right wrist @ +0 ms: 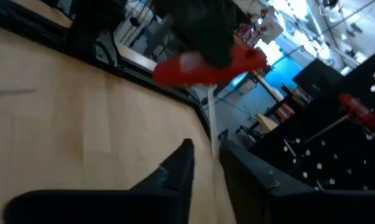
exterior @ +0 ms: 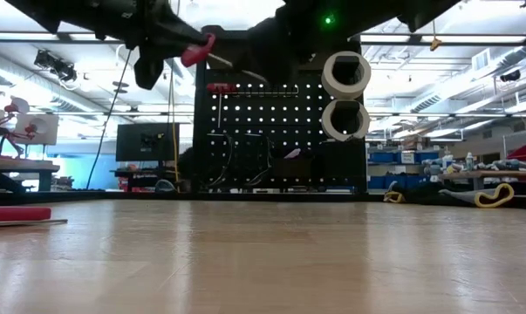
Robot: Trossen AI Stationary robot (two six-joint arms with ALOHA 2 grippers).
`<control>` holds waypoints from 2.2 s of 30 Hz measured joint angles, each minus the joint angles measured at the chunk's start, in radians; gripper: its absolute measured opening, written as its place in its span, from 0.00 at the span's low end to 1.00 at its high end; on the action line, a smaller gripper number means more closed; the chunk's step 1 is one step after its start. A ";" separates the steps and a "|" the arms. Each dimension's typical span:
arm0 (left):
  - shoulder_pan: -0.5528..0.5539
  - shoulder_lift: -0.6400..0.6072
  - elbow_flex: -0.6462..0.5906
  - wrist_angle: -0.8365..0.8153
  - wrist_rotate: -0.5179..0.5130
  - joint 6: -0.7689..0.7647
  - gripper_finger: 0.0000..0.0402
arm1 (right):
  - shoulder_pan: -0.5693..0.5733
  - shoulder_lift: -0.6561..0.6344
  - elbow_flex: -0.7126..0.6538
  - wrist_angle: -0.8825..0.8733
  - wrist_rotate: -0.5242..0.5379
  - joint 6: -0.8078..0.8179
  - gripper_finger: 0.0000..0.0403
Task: Hang tools onto peg board
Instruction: Hang the red allen wrench on the peg board
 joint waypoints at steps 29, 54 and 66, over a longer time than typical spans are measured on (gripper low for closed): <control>0.049 0.190 0.006 0.048 -0.183 -0.042 0.12 | -0.143 0.044 0.000 -0.382 -0.045 0.278 0.37; 0.050 0.191 0.005 0.047 -0.139 -0.056 0.13 | -0.156 0.044 0.000 -0.404 -0.044 0.306 0.02; 0.050 0.190 0.005 0.072 -0.118 -0.025 0.22 | -0.156 0.044 0.000 -0.406 -0.053 0.326 0.01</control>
